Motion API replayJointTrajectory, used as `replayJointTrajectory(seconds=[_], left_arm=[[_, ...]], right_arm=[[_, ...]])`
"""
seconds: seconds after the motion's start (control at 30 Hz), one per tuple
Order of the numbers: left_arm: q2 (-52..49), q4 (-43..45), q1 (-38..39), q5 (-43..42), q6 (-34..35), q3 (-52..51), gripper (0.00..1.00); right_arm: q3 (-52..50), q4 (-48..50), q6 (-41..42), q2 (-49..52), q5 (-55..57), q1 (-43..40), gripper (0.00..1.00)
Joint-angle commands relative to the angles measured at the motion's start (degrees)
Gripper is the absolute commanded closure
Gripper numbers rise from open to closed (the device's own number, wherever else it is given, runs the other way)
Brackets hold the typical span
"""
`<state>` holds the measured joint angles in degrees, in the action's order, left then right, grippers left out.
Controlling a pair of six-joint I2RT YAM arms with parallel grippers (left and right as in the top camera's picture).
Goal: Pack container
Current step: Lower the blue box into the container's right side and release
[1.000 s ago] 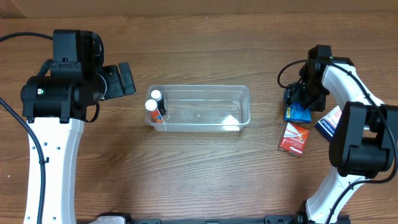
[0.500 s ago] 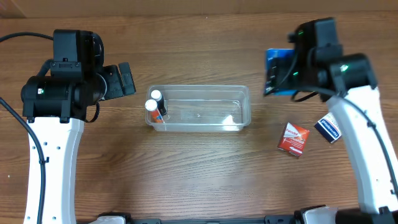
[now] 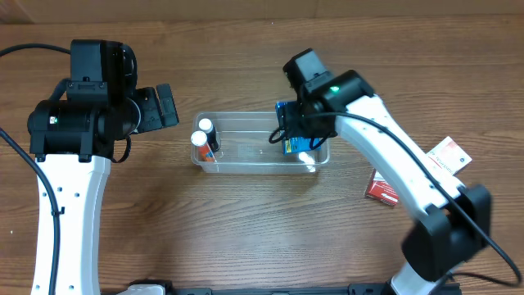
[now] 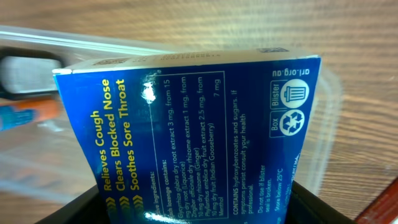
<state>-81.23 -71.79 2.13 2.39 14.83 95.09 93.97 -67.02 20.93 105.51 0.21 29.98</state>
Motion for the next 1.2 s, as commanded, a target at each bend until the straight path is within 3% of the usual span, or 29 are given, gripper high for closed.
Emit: replayJointTrajectory(seconds=[0.0,0.3,0.47,0.67,0.83,0.97,1.17], left_arm=[[-0.1,0.0,-0.3,-0.1,0.6,0.5,0.0],[-0.1,-0.1,-0.3,-0.1,0.6,0.5,0.0],[-0.1,-0.2,-0.3,-0.1,0.6,0.5,0.0],[-0.1,-0.2,-0.3,-0.1,0.6,0.5,0.0],[-0.1,-0.3,-0.3,-0.1,0.6,0.5,0.0],[-0.1,-0.4,-0.3,0.0,0.5,0.5,0.0],[-0.1,-0.3,-0.3,-0.1,0.5,0.5,0.0]], right_arm=[[-0.2,0.5,0.8,2.2,0.3,-0.5,0.28],[-0.2,0.4,0.8,4.9,0.8,-1.2,0.27],[-0.2,0.3,0.7,5.0,0.8,-1.2,0.11],[1.6,-0.8,0.7,3.5,5.3,-1.2,0.07],[9.2,-5.6,3.8,-5.0,14.3,-3.0,0.0],[10.3,-6.7,7.0,-13.8,15.4,-14.6,0.0],[7.5,-10.3,7.6,-13.7,14.3,-38.2,0.0]])
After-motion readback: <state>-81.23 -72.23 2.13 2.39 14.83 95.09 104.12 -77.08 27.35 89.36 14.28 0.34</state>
